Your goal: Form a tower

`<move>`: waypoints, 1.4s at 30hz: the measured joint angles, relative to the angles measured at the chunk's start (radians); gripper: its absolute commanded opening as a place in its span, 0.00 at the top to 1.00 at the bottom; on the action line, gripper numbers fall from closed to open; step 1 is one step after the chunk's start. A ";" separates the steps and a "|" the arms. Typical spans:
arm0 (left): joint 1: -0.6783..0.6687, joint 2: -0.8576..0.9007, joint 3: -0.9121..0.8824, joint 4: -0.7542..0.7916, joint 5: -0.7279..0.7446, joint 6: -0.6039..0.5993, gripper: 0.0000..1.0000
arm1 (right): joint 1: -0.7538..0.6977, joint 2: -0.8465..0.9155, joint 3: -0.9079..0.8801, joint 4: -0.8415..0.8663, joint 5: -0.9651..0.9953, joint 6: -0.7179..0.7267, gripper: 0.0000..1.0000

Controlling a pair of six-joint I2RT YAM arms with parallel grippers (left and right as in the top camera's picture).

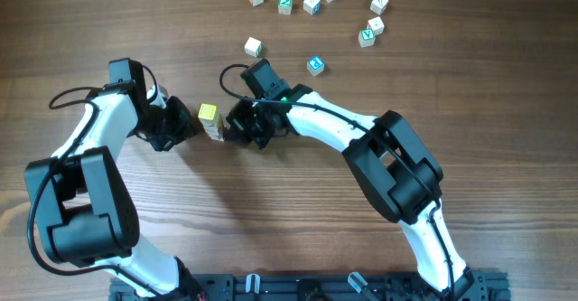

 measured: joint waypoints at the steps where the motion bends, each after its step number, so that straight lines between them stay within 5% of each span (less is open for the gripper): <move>1: 0.000 0.000 0.000 0.000 0.001 0.000 0.96 | 0.000 0.000 0.000 0.000 0.000 0.000 0.96; 42: 0.000 0.000 0.000 -0.033 0.107 0.000 0.96 | 0.000 0.000 0.000 -0.030 0.027 0.011 0.96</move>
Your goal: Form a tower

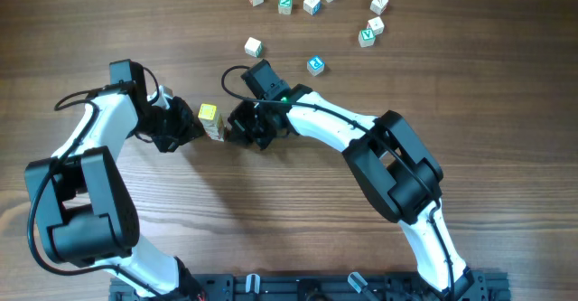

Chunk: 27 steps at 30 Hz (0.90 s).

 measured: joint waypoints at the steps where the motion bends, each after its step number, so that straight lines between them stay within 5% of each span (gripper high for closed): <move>1: 0.000 0.000 0.000 0.000 0.000 0.000 0.96 | 0.000 0.000 0.000 0.000 0.003 0.003 0.96; 27: 0.000 0.000 0.000 -0.011 0.022 0.000 0.96 | 0.011 0.000 0.000 0.037 0.019 0.060 0.96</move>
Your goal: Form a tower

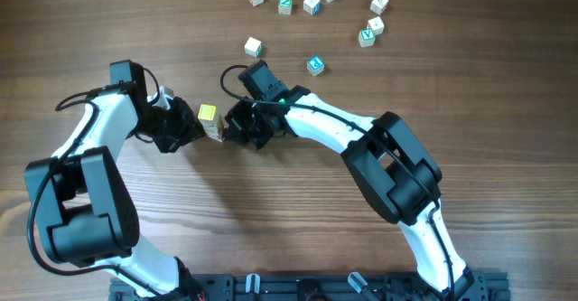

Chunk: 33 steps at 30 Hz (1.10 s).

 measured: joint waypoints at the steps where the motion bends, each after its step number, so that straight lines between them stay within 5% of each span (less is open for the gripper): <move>1: 0.000 0.000 0.000 0.000 0.000 0.000 0.96 | 0.000 0.000 0.000 0.000 0.000 0.000 0.96; 17: 0.000 0.000 -0.001 0.110 0.000 0.000 0.96 | -0.007 0.000 0.000 -0.001 -0.027 -0.155 0.96; 33: 0.000 0.000 -0.001 0.128 0.000 0.000 0.96 | -0.008 0.000 0.000 -0.022 -0.072 -0.159 0.96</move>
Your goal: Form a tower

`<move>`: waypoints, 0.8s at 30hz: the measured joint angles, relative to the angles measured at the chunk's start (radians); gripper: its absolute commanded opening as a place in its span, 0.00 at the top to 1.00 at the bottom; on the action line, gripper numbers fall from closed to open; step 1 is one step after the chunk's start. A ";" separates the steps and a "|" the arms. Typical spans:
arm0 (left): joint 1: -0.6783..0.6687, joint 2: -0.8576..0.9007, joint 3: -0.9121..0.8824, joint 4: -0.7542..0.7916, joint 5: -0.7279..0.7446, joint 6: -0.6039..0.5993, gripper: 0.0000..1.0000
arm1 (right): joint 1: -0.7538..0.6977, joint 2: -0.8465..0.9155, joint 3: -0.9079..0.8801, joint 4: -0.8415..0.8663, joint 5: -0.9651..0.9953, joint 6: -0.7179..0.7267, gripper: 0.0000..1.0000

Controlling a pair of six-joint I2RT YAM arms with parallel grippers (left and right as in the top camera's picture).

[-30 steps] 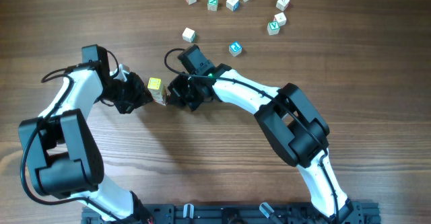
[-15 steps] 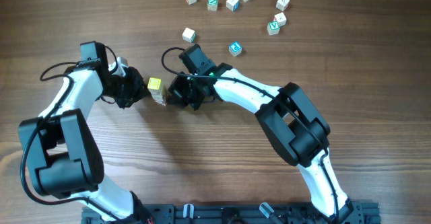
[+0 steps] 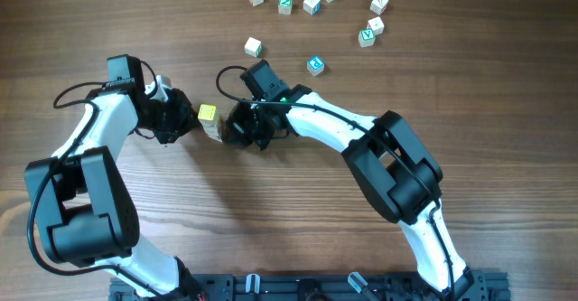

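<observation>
A yellow-topped block (image 3: 208, 113) stands at the table's middle left, with a pale block face (image 3: 214, 129) showing just below it; from above I cannot tell how many blocks are stacked. My right gripper (image 3: 229, 126) presses in against this stack from the right, its fingers hidden under its dark body. My left gripper (image 3: 178, 120) sits a short gap to the left of the stack, with nothing seen in it. Neither gripper's jaws can be made out.
Several loose letter blocks lie at the back: a white one (image 3: 253, 46), a blue one (image 3: 315, 64), a green one (image 3: 285, 4), a yellow one, and a pair at the right (image 3: 376, 25). The arm bases (image 3: 307, 287) line the front edge.
My left gripper has drawn back a little to the left and away from the stack. The right gripper and the yellow-topped block stay where they were.
At the oldest moment both grippers flanked the yellow-topped stack closely, left and right. They held those places through the following moments with small shifts. Now the left gripper stands a little off, and the stack remains in place beside the right gripper.
</observation>
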 measured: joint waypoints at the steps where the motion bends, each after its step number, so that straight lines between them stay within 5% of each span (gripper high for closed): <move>1: 0.000 0.000 0.000 0.000 0.000 0.000 0.96 | 0.000 0.000 0.000 0.001 0.000 0.000 0.96; 24: -0.031 0.000 0.000 0.023 0.000 0.000 0.96 | 0.000 0.000 0.000 0.018 -0.026 0.004 0.96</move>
